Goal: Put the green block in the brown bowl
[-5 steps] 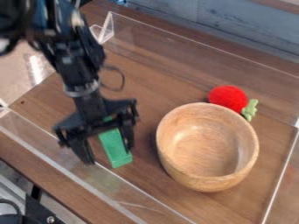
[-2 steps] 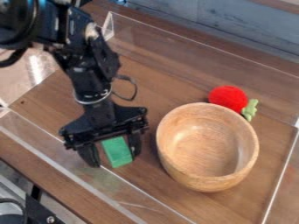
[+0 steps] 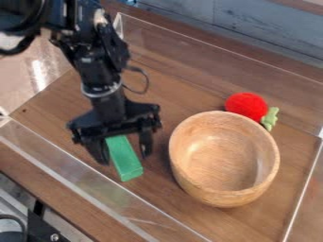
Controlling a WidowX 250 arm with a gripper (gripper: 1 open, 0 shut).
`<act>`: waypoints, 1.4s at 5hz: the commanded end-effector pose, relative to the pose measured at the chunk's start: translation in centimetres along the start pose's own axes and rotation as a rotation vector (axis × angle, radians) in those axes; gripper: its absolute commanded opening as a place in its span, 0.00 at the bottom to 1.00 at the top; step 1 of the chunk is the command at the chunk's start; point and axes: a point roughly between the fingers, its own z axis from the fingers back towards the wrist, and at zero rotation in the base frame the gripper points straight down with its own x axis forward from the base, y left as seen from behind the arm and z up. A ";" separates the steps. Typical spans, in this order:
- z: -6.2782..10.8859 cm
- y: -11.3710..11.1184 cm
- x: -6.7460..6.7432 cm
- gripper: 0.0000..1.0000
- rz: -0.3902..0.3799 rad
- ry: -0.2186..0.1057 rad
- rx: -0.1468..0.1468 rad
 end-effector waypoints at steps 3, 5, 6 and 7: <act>0.0 1.2 1.6 1.00 0.066 -0.071 0.004; -1.2 1.7 1.2 1.00 0.097 -0.078 0.021; -2.4 1.7 0.5 1.00 0.124 -0.090 0.026; -2.6 0.6 -0.2 1.00 0.159 -0.101 0.038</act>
